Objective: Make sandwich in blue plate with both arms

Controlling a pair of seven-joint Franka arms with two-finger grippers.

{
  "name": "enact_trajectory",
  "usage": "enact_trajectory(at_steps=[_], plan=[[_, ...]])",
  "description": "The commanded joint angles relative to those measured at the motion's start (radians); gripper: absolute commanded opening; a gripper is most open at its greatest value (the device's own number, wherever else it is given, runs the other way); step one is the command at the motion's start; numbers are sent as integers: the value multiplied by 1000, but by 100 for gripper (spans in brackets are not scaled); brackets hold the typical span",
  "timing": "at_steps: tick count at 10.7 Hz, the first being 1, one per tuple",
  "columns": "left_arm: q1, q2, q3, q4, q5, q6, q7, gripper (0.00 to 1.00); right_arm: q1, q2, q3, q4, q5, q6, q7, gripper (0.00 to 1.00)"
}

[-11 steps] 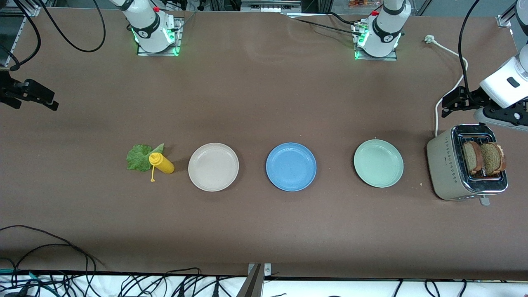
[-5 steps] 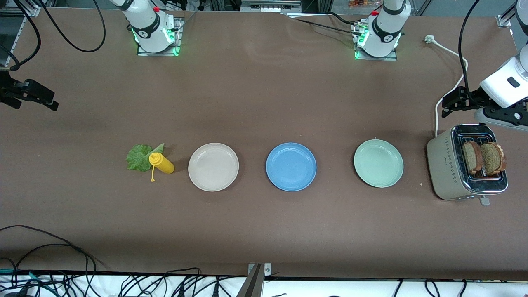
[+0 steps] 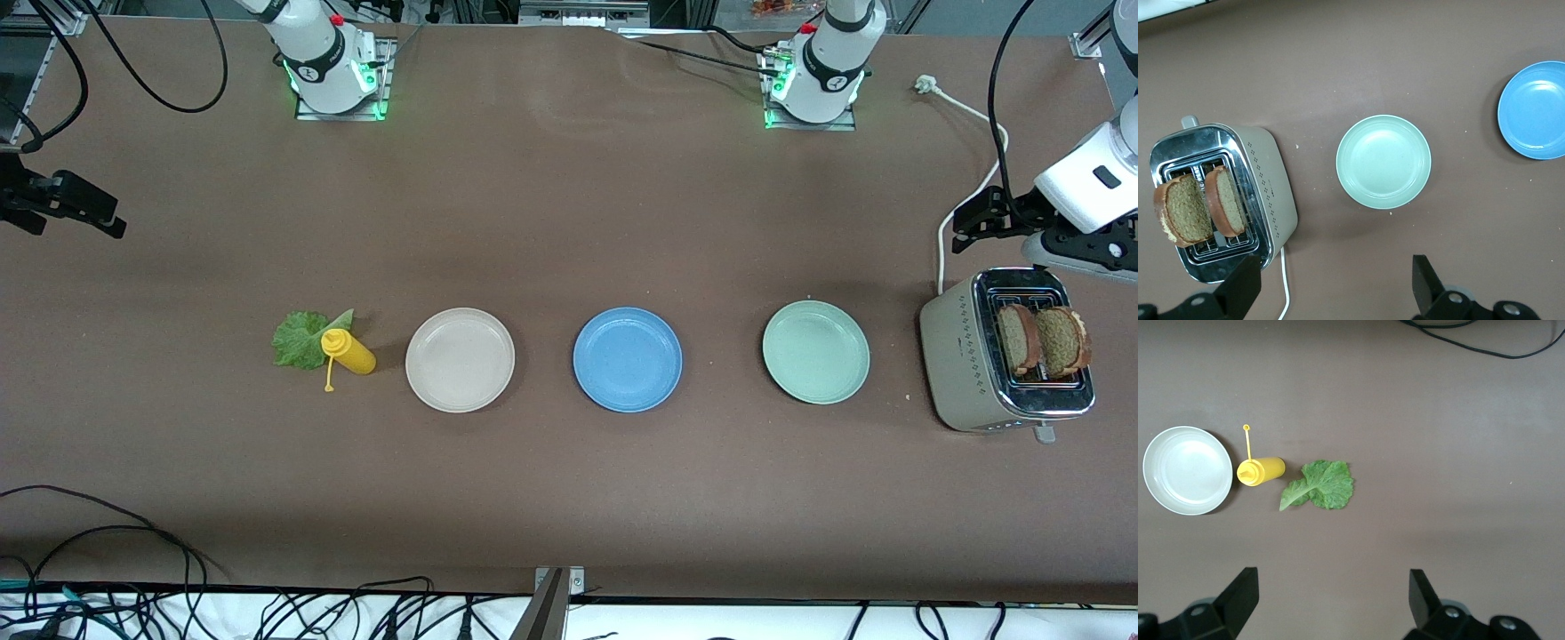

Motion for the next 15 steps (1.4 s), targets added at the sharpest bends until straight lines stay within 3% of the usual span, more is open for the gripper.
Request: enact_trajectory(at_steps=[1,15], plan=[[7,-10,-1,-4,-2,-3,6,100,2,-3,0,14,-4,-20,3,100],[15,-12,-1,-6,-2,-23,9,100,2,-3,-2,14,-5,-20,-2,100]])
